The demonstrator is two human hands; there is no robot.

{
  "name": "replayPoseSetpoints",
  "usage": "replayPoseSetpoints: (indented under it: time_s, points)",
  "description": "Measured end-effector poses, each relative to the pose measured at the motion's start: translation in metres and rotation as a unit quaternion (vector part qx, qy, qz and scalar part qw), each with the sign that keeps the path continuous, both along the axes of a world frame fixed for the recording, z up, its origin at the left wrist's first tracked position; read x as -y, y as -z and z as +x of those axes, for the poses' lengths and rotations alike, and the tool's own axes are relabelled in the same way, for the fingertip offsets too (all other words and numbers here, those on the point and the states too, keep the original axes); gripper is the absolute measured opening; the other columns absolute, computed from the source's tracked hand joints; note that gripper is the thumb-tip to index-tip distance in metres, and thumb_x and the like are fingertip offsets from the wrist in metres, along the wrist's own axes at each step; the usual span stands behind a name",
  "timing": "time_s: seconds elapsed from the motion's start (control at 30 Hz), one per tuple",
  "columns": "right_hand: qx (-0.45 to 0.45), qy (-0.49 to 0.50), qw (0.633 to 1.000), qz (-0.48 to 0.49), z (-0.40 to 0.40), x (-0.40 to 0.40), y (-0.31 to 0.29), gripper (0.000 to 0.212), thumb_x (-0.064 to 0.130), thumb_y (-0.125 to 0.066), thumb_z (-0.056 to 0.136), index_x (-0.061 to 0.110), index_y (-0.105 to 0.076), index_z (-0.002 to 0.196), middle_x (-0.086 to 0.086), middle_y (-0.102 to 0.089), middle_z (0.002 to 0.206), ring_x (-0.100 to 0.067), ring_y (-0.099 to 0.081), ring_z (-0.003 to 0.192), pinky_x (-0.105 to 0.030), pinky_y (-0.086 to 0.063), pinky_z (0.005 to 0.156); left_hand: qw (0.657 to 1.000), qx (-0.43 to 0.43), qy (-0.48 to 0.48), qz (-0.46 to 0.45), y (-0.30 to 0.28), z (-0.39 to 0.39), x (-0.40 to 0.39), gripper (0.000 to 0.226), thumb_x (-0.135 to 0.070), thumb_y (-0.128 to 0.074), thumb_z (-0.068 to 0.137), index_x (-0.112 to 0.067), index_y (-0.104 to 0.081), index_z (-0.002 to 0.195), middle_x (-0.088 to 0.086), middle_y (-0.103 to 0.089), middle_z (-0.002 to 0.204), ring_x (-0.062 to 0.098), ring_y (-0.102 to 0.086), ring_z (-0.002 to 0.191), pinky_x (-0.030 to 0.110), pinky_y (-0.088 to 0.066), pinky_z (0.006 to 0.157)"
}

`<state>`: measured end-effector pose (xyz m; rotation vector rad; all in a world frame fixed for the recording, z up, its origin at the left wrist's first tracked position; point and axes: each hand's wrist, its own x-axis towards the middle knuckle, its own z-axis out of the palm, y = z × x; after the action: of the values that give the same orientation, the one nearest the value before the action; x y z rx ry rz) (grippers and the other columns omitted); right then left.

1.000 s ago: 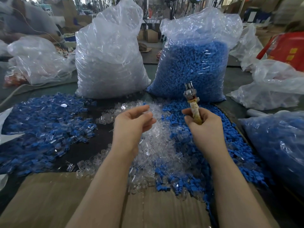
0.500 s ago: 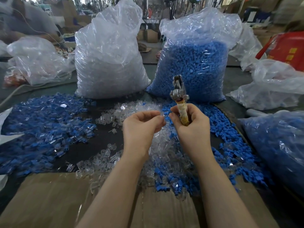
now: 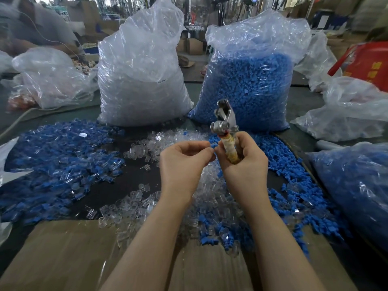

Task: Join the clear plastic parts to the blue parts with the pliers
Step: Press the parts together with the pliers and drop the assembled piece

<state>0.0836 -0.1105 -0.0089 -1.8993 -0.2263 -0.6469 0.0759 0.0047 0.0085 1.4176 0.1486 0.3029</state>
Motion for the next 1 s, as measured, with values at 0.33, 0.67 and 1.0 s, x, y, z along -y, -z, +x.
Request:
replayPoseSetpoints:
  time_s: [0.33, 0.67, 1.0]
  points:
    - [-0.052, -0.022, 0.998, -0.04, 0.005, 0.005, 0.001, 0.017, 0.019, -0.067, 0.09, 0.032, -0.057, 0.085, 0.02, -0.06, 0.074, -0.006, -0.052, 0.063, -0.023, -0.038, 0.056, 0.997, 0.019, -0.017, 0.072, 0.008, 0.002, -0.002, 0.016, -0.006, -0.081, 0.076, -0.02, -0.075, 0.077, -0.001, -0.075, 0.074, 0.018, -0.074, 0.076, 0.035, -0.061, 0.077]
    - [-0.147, -0.109, 0.983, -0.022, 0.008, 0.02, 0.0, 0.007, 0.018, -0.065, 0.091, 0.023, -0.062, 0.089, 0.005, -0.063, 0.076, -0.001, -0.052, 0.06, -0.017, -0.043, 0.057, 0.998, 0.04, -0.004, -0.041, 0.011, 0.007, -0.011, 0.013, 0.003, -0.071, 0.085, -0.01, -0.071, 0.084, -0.001, -0.074, 0.071, 0.014, -0.073, 0.07, 0.017, -0.055, 0.068]
    - [-0.218, -0.169, 0.958, -0.08, 0.005, 0.028, -0.003, 0.009, 0.016, -0.067, 0.089, 0.017, -0.06, 0.095, -0.007, -0.064, 0.088, -0.033, -0.062, 0.085, -0.049, -0.052, 0.077, 0.993, 0.1, -0.002, -0.056, 0.012, 0.01, -0.014, 0.01, 0.002, -0.067, 0.087, -0.008, -0.07, 0.087, -0.002, -0.073, 0.074, 0.01, -0.07, 0.072, 0.019, -0.056, 0.07]
